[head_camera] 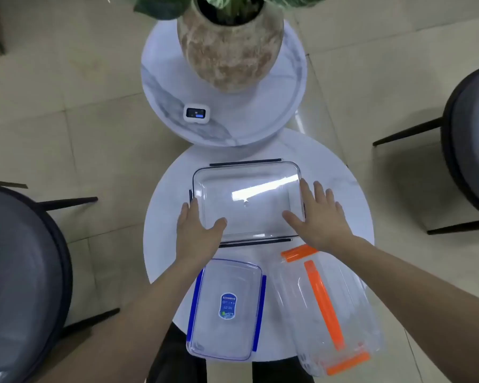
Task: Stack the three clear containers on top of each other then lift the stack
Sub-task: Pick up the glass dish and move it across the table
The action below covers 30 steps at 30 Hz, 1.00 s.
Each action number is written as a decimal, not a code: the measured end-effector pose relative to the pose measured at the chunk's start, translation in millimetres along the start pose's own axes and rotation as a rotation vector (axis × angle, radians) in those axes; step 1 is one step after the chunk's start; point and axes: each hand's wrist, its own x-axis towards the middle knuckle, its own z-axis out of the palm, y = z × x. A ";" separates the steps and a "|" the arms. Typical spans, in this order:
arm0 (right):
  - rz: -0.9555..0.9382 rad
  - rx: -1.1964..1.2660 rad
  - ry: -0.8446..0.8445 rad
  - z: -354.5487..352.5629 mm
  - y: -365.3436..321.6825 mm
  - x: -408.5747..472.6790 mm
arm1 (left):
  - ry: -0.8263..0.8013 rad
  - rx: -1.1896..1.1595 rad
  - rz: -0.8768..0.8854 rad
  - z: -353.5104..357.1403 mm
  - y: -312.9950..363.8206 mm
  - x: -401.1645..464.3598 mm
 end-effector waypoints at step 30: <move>0.062 0.479 0.044 36.8 6.8 32.9 | 0.117 -0.034 -0.098 -1.1 -12.2 37.4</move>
